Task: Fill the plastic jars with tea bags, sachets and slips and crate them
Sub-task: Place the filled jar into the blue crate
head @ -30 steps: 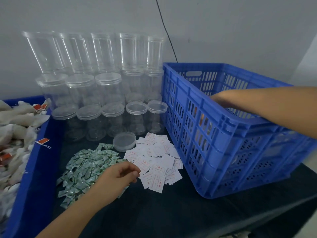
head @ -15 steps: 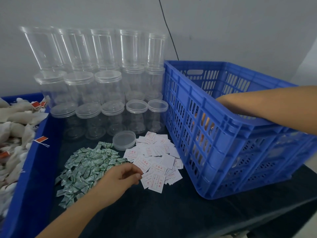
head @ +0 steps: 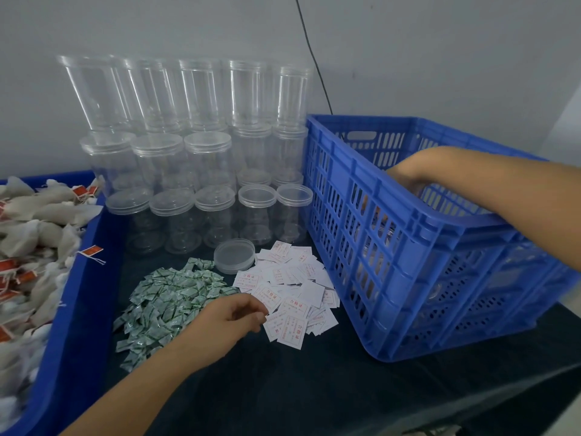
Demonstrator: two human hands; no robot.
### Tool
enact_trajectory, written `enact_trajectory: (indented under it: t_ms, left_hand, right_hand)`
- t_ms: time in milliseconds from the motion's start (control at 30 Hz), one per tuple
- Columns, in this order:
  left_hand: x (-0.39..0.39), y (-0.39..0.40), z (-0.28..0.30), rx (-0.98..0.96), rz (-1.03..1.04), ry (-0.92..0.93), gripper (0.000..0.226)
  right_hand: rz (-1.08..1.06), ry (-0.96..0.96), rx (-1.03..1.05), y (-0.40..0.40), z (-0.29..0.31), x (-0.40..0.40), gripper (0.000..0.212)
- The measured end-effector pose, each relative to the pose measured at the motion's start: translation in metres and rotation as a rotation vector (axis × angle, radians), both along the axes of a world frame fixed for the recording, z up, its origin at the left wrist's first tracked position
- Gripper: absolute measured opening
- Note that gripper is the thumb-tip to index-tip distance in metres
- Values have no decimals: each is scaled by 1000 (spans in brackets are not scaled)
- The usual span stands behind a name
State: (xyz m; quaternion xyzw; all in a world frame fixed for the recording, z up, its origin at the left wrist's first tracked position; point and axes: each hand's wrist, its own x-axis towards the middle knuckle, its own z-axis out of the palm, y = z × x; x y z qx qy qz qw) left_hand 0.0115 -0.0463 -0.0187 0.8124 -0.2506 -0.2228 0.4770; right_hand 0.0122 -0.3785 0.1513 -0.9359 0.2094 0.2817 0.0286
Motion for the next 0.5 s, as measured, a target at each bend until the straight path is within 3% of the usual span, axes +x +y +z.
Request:
enact_trajectory:
  t_ms: [100, 200, 300, 500]
  left_hand:
    - [0, -1, 3, 10, 3, -11, 9]
    - [3, -1, 6, 16, 15, -33, 10]
    - [7, -3, 11, 2, 32, -53, 12]
    - [14, 0, 14, 78, 105, -236, 13]
  right_hand:
    - [90, -116, -120, 13, 38, -1, 6]
    - [49, -356, -107, 26, 81, -4, 25]
    - [118, -655, -58, 60, 115, -4, 26]
    - [228, -858, 115, 143, 100, 48, 34]
